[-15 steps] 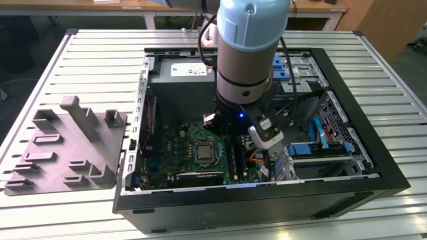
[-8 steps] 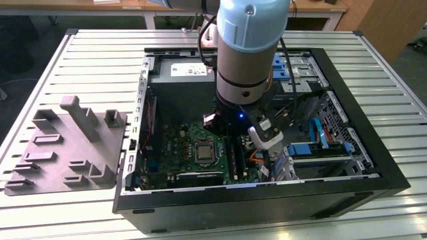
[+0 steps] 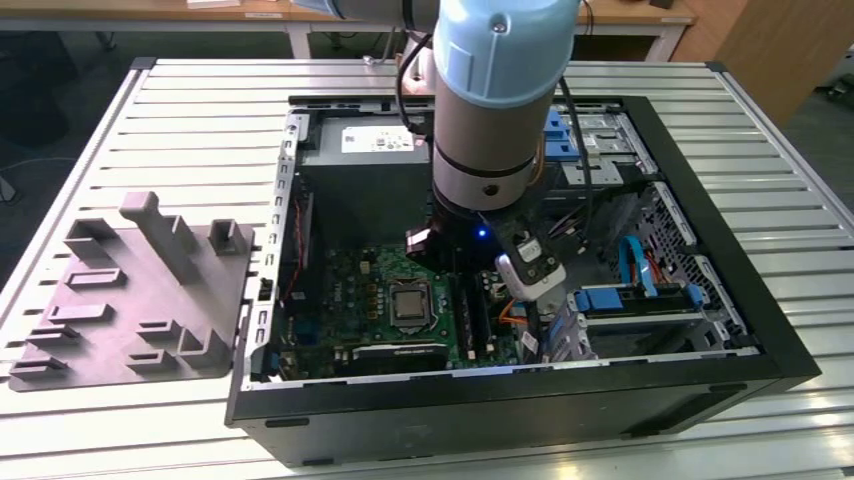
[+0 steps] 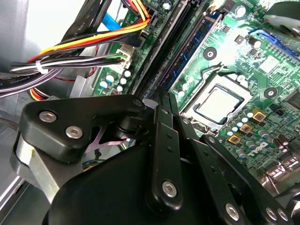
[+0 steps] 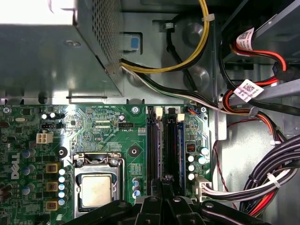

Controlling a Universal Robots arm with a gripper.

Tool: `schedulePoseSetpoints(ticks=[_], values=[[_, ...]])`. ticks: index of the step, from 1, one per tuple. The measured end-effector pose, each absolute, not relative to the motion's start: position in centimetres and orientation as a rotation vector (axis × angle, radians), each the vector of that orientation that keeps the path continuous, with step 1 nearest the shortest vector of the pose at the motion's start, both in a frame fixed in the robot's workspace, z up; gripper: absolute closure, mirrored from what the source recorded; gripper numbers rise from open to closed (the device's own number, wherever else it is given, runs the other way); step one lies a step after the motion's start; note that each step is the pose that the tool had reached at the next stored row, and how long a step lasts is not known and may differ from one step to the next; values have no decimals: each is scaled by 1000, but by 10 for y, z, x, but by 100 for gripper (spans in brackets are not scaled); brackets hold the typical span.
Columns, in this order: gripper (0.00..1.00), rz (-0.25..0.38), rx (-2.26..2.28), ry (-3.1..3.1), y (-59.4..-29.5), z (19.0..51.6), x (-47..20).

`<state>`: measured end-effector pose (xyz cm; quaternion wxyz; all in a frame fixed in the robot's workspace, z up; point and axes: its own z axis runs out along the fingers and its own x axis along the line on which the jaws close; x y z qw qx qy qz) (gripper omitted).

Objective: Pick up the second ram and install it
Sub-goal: 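Insert the second ram into the second slot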

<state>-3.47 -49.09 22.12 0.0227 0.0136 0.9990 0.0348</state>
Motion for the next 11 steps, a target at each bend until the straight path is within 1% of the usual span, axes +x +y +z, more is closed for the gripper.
schedulePoseSetpoints(ticks=[11], values=[[89,108,42,3094,-491,218,-35]])
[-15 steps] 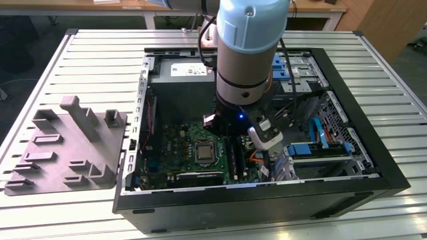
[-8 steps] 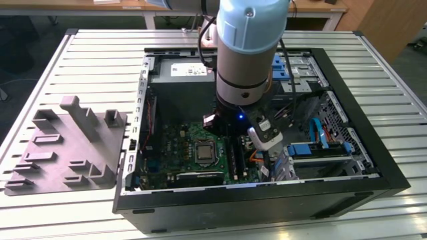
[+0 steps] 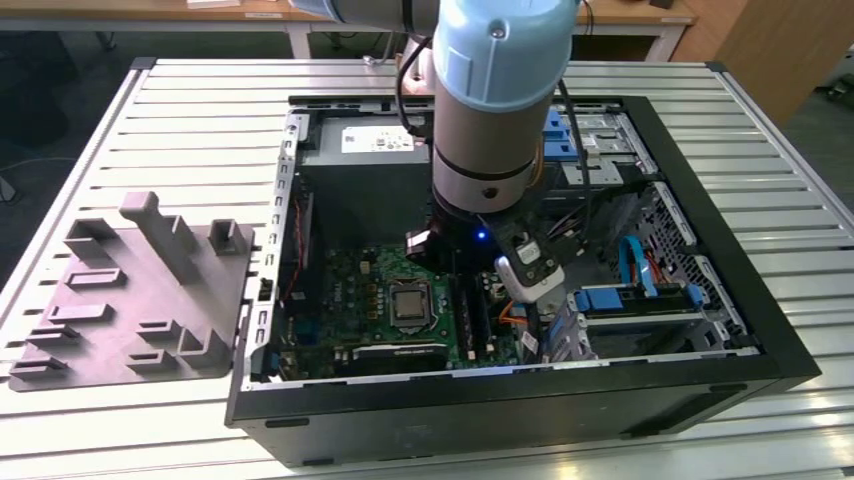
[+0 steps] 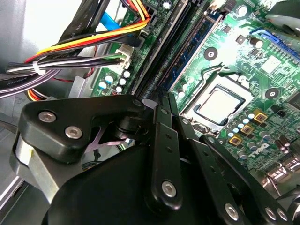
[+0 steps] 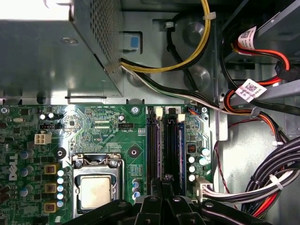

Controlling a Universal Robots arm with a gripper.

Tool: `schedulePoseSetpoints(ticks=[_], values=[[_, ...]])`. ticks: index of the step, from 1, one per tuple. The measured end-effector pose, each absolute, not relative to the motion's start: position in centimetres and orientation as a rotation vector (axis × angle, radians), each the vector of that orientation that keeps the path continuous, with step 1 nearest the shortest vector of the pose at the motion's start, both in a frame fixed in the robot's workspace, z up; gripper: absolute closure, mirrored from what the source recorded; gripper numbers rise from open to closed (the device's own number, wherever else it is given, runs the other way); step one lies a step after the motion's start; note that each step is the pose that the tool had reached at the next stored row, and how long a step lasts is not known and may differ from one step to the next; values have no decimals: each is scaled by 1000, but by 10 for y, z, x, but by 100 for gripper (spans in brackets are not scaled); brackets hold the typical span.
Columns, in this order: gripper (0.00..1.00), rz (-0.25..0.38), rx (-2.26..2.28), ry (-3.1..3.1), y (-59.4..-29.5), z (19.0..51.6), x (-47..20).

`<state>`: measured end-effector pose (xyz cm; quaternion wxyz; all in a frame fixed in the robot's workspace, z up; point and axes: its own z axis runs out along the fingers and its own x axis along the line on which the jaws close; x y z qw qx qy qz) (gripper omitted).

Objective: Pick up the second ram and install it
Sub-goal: 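Insert the second ram into the second slot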

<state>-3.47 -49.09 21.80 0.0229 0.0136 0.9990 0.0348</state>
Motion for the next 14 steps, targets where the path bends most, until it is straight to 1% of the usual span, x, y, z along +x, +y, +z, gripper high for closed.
schedulePoseSetpoints(ticks=[6,14], values=[[89,108,42,3094,-491,218,-35],[89,142,43,3092,-492,217,-35]])
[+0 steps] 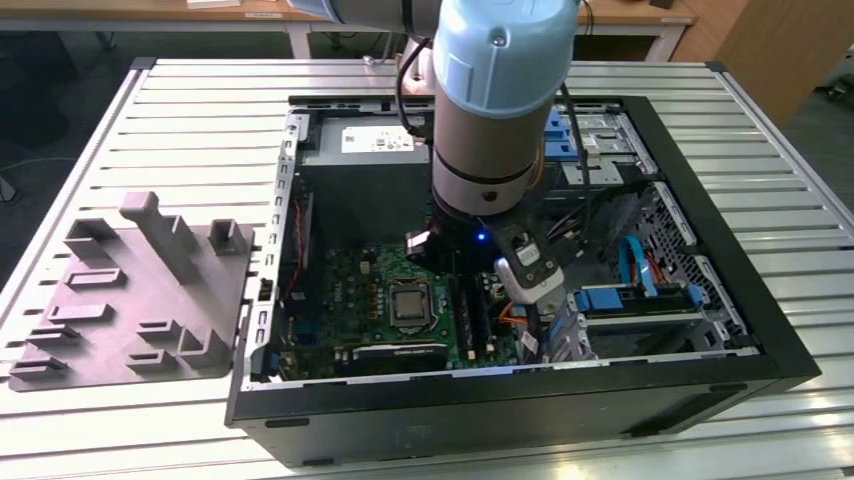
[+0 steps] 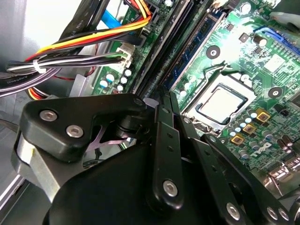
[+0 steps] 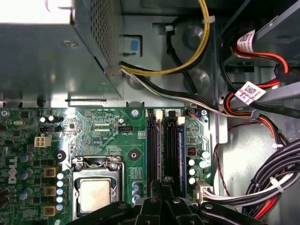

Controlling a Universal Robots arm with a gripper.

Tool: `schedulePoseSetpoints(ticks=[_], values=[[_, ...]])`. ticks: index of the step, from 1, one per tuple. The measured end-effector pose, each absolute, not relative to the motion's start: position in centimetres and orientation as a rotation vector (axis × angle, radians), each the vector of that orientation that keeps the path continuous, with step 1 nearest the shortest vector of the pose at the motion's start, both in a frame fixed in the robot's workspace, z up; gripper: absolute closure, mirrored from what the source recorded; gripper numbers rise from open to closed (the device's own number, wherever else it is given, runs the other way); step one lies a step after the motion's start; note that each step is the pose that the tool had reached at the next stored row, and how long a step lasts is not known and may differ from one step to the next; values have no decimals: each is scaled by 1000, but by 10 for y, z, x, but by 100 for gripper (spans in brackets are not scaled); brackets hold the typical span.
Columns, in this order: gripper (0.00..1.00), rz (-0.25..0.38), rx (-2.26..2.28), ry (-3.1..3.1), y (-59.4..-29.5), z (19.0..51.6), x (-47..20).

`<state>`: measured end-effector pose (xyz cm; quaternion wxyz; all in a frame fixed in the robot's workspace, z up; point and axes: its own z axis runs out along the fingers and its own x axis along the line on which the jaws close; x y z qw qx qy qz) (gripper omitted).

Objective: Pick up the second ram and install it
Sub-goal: 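Insert the second ram into the second slot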

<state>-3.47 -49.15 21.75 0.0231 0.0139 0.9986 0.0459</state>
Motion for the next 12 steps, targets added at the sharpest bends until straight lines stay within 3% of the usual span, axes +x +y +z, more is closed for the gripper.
schedulePoseSetpoints(ticks=[12], values=[[89,155,43,3091,-493,215,-35]])
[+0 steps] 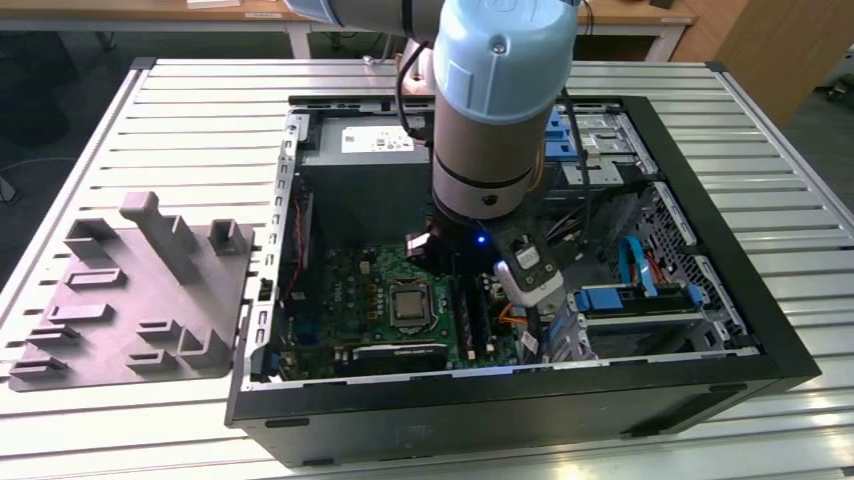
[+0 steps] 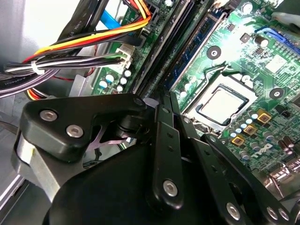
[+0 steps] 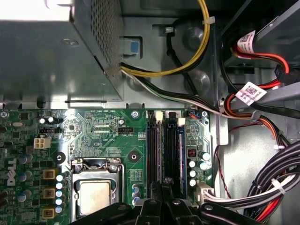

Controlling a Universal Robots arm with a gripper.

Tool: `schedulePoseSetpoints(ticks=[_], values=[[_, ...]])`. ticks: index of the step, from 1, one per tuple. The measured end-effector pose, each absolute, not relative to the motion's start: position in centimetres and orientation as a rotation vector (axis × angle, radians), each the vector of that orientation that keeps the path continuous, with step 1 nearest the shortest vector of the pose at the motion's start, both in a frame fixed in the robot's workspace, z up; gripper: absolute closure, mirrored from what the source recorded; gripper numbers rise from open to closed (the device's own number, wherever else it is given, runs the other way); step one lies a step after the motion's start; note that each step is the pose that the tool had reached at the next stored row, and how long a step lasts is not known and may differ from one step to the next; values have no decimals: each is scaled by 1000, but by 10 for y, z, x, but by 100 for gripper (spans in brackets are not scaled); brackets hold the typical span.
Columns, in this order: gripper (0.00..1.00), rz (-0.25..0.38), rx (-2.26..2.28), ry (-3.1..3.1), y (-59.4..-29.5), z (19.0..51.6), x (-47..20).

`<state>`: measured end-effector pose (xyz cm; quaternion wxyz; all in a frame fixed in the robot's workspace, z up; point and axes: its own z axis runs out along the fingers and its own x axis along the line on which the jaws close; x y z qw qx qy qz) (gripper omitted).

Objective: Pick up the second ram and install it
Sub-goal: 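Insert the second ram into the second slot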

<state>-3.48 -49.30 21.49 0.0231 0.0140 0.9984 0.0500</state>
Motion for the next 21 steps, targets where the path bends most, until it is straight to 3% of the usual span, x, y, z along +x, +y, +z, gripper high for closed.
schedulePoseSetpoints(ticks=[11,14,21], values=[[88,157,43,3091,-493,213,-35],[75,156,43,3091,-493,213,-35],[75,155,43,3091,-493,220,-35]])
